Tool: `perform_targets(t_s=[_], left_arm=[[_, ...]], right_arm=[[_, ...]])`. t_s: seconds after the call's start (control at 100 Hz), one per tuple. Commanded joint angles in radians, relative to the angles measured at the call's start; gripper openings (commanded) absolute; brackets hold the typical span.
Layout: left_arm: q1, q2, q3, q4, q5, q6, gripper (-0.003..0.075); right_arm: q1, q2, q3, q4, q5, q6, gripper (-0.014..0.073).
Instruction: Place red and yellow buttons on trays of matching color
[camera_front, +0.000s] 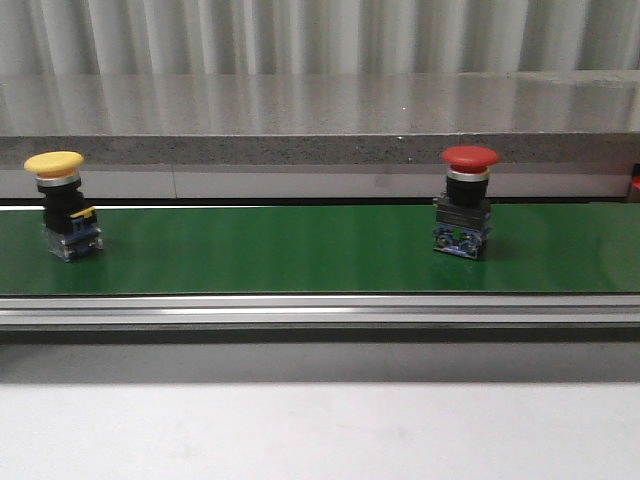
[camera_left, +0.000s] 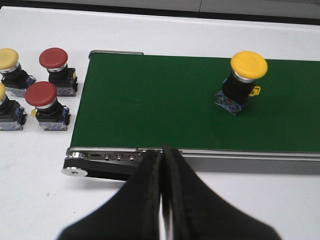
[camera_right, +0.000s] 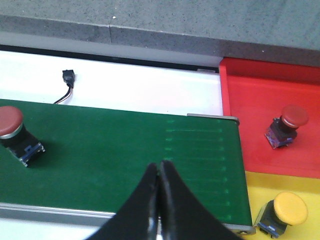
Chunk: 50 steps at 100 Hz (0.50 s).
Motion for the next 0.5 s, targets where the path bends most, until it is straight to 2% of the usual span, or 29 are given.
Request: perform_targets(t_s=[0.0,0.12,0.22,0.49], left_arm=[[-0.008,0.001,-0.026,-0.013,-0.058,0.002,-0.002],[-0.008,0.001,-0.026,-0.013,-0.058,0.002,-0.002],[-0.008,0.001,-0.026,-0.013,-0.058,0.002,-0.002],[-0.008,0.001,-0.026,-0.013,-0.06,0.002,-0.002]], right_arm=[[0.001,-0.003,-0.025,-0.001,-0.032,-0.005,0.0108],[0.001,-0.003,-0.025,-0.001,0.023,-0.005,0.0449],[0.001,-0.003,-0.025,0.0,0.041,-0.005,0.0654],[0.006,0.022,-0.027,0.052,0.017,-0.005,0.0642]])
